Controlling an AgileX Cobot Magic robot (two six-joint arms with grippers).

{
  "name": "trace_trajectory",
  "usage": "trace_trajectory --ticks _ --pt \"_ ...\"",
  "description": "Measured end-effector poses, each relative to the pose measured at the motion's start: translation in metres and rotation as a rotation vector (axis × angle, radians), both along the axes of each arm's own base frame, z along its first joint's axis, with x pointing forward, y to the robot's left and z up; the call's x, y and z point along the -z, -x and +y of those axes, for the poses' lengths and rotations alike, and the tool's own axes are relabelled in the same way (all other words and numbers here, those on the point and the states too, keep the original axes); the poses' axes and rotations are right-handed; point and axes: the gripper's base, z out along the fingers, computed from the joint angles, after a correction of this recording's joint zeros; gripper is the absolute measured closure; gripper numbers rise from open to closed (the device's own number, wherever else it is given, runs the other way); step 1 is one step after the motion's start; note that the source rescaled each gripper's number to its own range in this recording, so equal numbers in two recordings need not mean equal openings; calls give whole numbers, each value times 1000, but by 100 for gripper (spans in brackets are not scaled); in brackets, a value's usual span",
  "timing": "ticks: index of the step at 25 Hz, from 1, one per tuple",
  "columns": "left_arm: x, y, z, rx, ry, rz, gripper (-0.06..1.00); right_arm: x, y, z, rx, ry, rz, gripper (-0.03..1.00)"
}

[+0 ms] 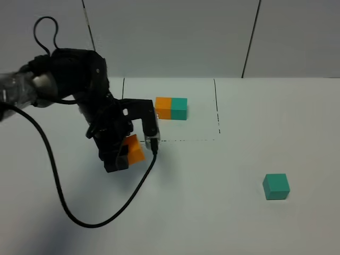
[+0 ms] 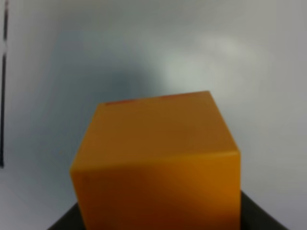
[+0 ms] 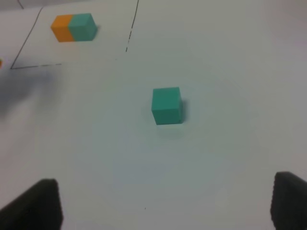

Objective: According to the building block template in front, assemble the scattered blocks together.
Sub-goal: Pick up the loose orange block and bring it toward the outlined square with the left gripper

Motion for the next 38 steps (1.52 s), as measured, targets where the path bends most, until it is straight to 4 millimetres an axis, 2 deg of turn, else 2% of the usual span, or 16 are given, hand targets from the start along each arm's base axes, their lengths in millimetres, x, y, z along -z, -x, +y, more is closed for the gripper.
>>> trace_trajectory --ticks 7,13,20,38 --pt "29 -3 -48 127 -63 12 94 0 0 0 0 0 0 22" --pt "45 -6 -72 170 -115 24 94 0 0 0 0 0 0 22" --pt "60 -7 -82 181 -178 45 94 0 0 0 0 0 0 22" --pt "64 -11 -84 158 -173 7 94 0 0 0 0 0 0 22"
